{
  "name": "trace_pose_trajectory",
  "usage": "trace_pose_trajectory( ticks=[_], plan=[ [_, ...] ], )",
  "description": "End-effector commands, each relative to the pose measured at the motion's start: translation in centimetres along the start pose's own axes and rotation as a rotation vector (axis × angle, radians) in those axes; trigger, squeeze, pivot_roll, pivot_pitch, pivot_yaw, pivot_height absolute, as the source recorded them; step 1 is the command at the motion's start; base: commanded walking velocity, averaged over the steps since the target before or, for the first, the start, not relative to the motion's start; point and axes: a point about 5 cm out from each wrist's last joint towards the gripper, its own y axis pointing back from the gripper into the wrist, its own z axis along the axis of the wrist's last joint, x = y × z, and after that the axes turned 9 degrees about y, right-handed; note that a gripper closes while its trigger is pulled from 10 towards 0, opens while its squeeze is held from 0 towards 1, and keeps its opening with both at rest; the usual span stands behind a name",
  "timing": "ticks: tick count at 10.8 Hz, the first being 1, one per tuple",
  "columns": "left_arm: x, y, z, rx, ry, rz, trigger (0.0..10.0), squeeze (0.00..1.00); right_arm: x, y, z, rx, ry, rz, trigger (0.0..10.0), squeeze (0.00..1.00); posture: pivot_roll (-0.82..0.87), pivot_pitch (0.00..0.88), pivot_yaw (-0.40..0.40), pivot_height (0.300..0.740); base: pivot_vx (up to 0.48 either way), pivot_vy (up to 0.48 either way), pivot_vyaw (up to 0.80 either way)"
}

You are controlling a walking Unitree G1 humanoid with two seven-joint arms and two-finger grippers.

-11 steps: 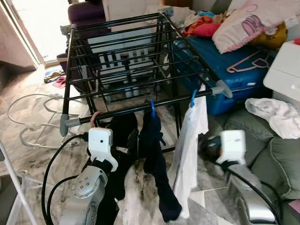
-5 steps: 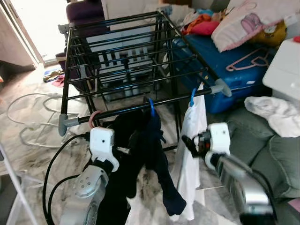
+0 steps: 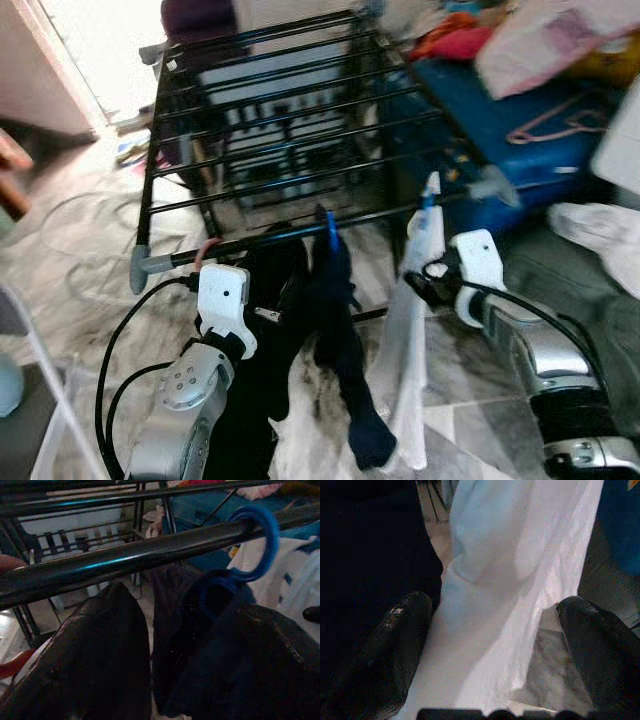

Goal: Hang hanger

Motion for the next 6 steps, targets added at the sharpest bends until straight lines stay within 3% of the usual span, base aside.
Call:
trace_pose_trajectory(
  ticks=[1,5,6],
  plan=[
    [0.3,0.1,-0.1,0.017,-0.015,0.008,10.0,0.00,0.3,-0.2,0.3,-0.007,0.033,0.003,10.0,0.00,-0.15,0.035,0.146,0.740,0.000,0.000,0.00],
    [0.7,0.1,-0.1,-0.003,0.013,0.053,10.0,0.00,-2.5,1.6,-0.4,-0.025,0.157,-0.258,10.0,0.00,-0.16,0.032,0.130,0.740,0.000,0.000,0.00],
    [0.9,0.0,0.0,-0.010,0.035,0.077,10.0,0.00,-2.4,2.1,-0.6,-0.034,0.097,-0.278,10.0,0.00,-0.16,0.032,0.130,0.740,0.000,0.000,0.00]
  ],
)
